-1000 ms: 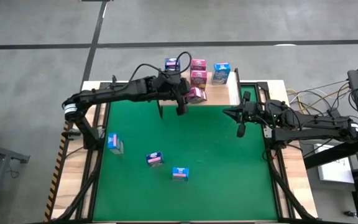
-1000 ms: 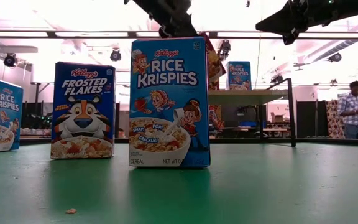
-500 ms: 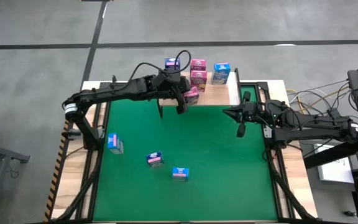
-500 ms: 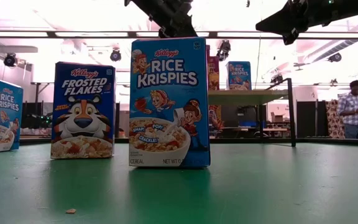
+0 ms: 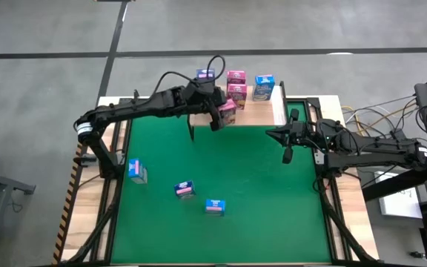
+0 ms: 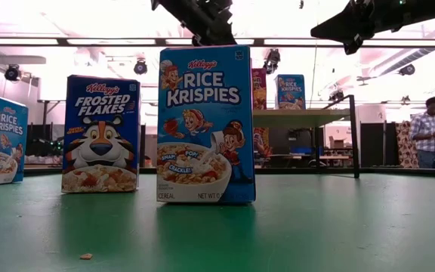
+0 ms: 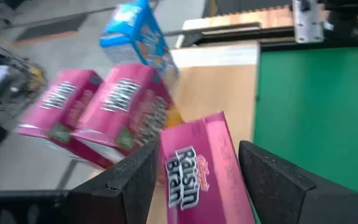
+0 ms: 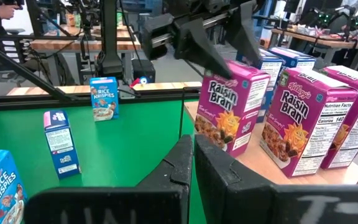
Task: Stack cereal on shelf
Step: Put the pink cereal on the shelf aligned with the other pink cereal boxes
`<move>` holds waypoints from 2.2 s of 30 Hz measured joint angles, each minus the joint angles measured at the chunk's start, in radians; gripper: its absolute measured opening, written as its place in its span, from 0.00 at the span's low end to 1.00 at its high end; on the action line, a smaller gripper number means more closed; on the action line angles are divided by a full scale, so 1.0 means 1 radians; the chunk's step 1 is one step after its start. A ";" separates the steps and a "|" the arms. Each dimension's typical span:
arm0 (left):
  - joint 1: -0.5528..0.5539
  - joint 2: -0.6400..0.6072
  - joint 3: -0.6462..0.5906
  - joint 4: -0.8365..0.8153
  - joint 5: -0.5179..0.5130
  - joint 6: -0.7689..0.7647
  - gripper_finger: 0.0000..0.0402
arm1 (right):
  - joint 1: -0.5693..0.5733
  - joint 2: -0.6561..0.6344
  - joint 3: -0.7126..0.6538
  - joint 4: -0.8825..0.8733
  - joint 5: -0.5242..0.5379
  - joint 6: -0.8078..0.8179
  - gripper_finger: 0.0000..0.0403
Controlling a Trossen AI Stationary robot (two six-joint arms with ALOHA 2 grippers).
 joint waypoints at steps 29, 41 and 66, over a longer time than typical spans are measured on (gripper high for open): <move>0.007 0.055 -0.005 0.054 -0.010 0.175 0.43 | 0.000 0.000 0.000 0.000 0.000 -0.015 0.02; 0.007 0.053 -0.006 0.084 0.049 0.241 0.40 | 0.000 0.000 0.000 0.000 0.000 -0.015 0.02; -0.025 -0.023 -0.007 0.030 0.048 0.212 0.51 | 0.000 0.000 0.000 0.001 0.000 -0.027 0.02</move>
